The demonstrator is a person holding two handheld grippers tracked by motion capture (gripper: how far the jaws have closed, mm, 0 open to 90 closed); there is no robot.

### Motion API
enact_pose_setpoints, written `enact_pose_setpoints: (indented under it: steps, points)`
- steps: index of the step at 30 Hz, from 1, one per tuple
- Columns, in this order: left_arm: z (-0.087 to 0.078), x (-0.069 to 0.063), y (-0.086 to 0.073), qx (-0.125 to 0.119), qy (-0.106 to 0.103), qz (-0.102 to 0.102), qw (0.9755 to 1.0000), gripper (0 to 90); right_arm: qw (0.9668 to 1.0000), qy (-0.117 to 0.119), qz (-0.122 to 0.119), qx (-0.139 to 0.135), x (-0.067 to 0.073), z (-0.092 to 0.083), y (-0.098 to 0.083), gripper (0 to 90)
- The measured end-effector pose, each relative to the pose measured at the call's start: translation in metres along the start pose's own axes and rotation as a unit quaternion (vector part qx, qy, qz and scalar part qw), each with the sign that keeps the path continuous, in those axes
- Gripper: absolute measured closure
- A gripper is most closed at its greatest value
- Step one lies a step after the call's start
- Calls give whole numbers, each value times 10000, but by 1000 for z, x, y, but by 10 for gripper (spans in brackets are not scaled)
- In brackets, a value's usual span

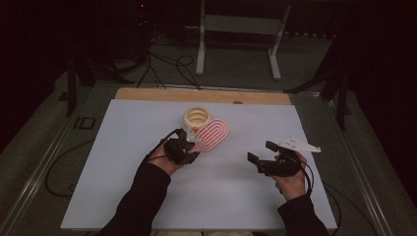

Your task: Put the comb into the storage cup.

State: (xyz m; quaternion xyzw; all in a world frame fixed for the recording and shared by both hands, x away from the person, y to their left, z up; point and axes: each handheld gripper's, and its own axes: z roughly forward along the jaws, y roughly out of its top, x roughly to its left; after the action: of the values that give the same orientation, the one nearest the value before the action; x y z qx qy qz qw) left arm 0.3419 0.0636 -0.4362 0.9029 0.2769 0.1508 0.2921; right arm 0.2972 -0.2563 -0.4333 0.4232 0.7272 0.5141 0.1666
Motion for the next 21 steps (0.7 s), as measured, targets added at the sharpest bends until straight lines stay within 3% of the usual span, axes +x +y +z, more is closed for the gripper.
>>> enact_pose_setpoints:
  steps: [12, 19, 21]
  points:
    - [-6, -4, 0, -512, 149, 49, 9986, 705, 9996, 268, 98, 12, 8, 20, 34, 90]
    - [-10, -4, -2, -766, 220, 37, 9968, 705, 9986, 484, 197, 26, 11, 29, 47, 91]
    - [-10, -6, -1, -917, 283, 67, 9954, 705, 9981, 563, 226, 53, 14, 33, 51, 92]
